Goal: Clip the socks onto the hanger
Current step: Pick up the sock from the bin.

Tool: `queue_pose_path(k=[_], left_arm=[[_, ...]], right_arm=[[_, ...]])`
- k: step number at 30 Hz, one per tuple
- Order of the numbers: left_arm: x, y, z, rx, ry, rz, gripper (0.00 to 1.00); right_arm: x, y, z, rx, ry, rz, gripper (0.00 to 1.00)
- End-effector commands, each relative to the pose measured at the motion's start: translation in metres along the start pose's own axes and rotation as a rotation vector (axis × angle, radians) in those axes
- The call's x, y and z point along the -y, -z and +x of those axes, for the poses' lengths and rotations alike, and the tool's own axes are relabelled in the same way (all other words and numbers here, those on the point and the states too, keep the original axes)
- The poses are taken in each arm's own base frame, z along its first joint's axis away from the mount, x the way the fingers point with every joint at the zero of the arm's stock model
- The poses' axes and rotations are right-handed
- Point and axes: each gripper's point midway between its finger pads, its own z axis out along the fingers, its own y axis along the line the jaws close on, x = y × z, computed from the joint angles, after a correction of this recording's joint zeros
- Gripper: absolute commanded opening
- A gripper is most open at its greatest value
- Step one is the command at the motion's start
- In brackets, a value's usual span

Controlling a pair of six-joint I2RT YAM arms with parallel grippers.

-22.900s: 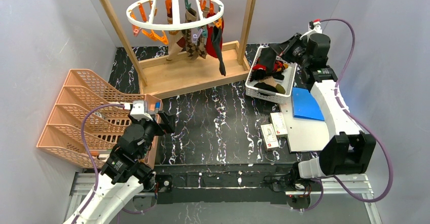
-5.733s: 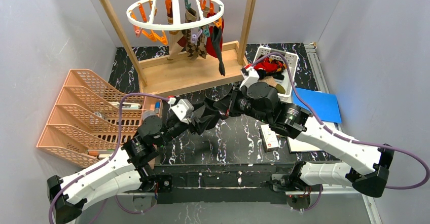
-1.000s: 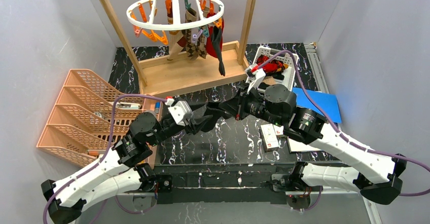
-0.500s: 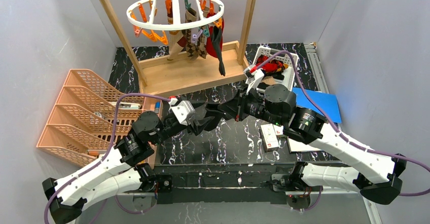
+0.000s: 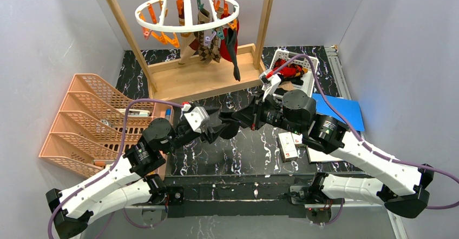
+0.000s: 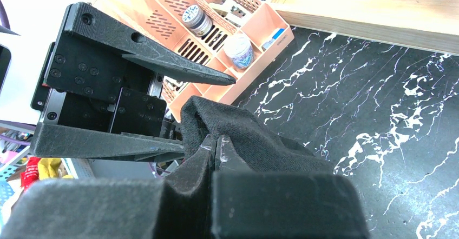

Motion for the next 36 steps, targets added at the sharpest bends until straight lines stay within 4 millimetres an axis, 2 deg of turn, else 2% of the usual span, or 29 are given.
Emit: queue_pose_path(k=[1, 9, 15, 21, 25, 31, 36], left_arm=[[-0.0014, 0.0013, -0.0278, 0.071, -0.013, 0.005, 0.52], [0.0020, -0.0002, -0.0251, 0.067, -0.009, 0.022, 0.44], [-0.0002, -0.0005, -0.0298, 0.079, -0.007, 0.011, 0.51], [0.0008, -0.0007, -0.0333, 0.088, -0.007, 0.019, 0.52], [0.0031, -0.0017, -0.0306, 0.080, -0.006, 0.031, 0.44], [0.0047, -0.0017, -0.0285, 0.077, -0.006, 0.039, 0.18], [0.0050, -0.0007, -0.0283, 0.075, -0.006, 0.040, 0.06]], right_arm=[[-0.0095, 0.0018, -0.0172, 0.059, 0.018, -0.037, 0.01], [-0.0107, 0.0011, -0.0169, 0.058, 0.018, -0.044, 0.01], [-0.0110, 0.0012, -0.0156, 0.054, 0.018, -0.047, 0.01], [-0.0113, 0.0011, -0.0155, 0.053, 0.018, -0.049, 0.01], [-0.0116, 0.0011, -0.0154, 0.053, 0.018, -0.051, 0.01], [-0.0113, 0.0007, -0.0149, 0.051, 0.018, -0.050, 0.01], [-0.0063, 0.0015, -0.0160, 0.058, 0.009, -0.020, 0.01]])
